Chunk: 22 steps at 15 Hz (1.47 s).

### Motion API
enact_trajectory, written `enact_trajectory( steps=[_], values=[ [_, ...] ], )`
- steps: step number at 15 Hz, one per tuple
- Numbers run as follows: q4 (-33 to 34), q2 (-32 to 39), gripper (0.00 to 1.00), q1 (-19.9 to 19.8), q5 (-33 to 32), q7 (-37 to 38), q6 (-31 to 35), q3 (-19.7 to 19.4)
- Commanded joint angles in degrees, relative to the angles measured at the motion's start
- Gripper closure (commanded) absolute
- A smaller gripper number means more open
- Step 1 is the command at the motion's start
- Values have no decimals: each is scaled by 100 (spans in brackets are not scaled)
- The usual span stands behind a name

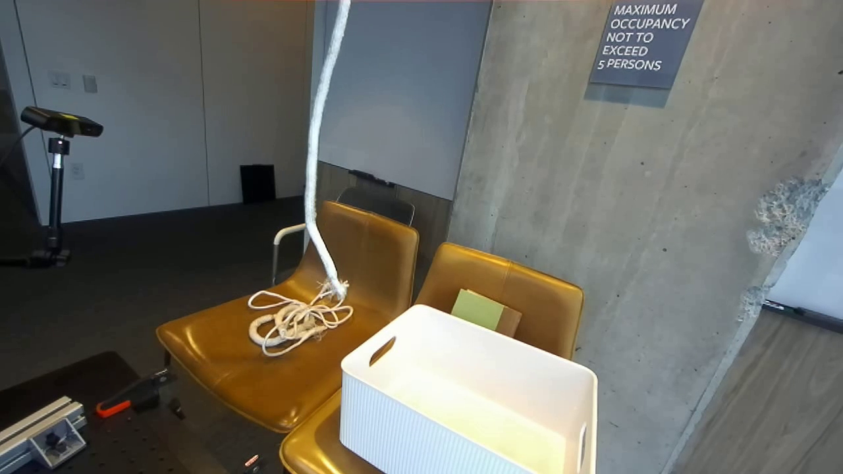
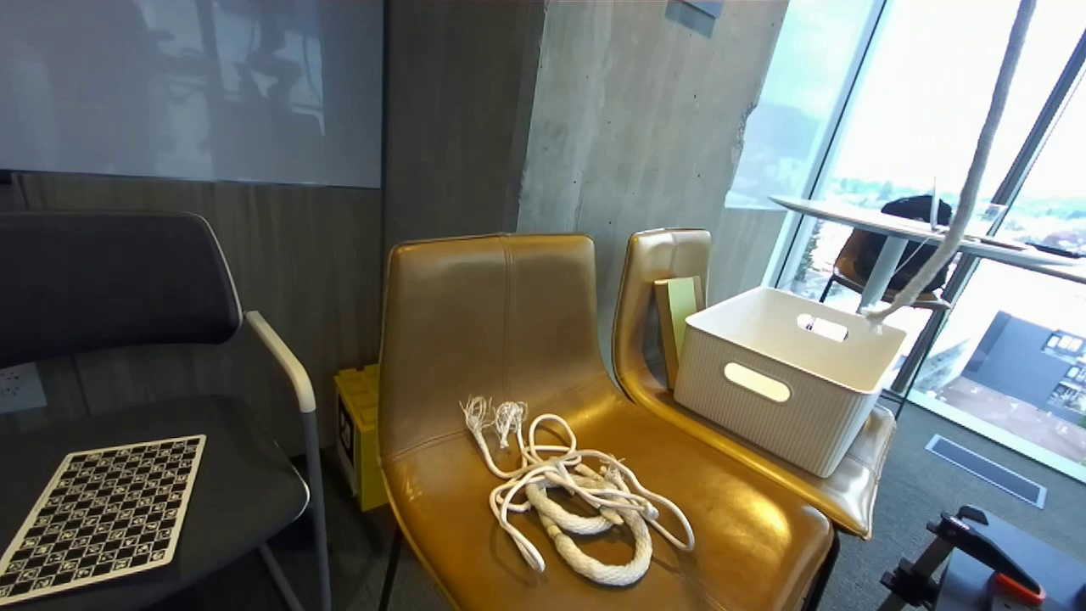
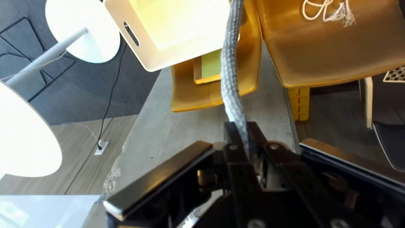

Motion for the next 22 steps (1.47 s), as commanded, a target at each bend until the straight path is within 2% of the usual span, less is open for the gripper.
enact_trajectory(
  steps=[1,3,5,6,10,14,16,19,22],
  values=[
    [1019,808,97,-610,568,-614,-511,-364],
    [1260,1151,97,-964,720,-852,-574,-529],
    [1119,1305,97,-1345,815,-1046,-424,-539],
    [1458,1601,97,-1471,910,-1178,-558,-629],
    [1757,2160,97,-1906,1129,-1449,-508,-637],
    [1942,2586,97,-2105,1376,-1420,-533,-547],
    [1547,2563,97,-2138,1496,-1356,-398,-524],
    [1809,3081,97,-2181,1522,-1398,-527,-546],
    [1802,3508,97,-2205,1501,-1413,-443,-550]
  ],
)
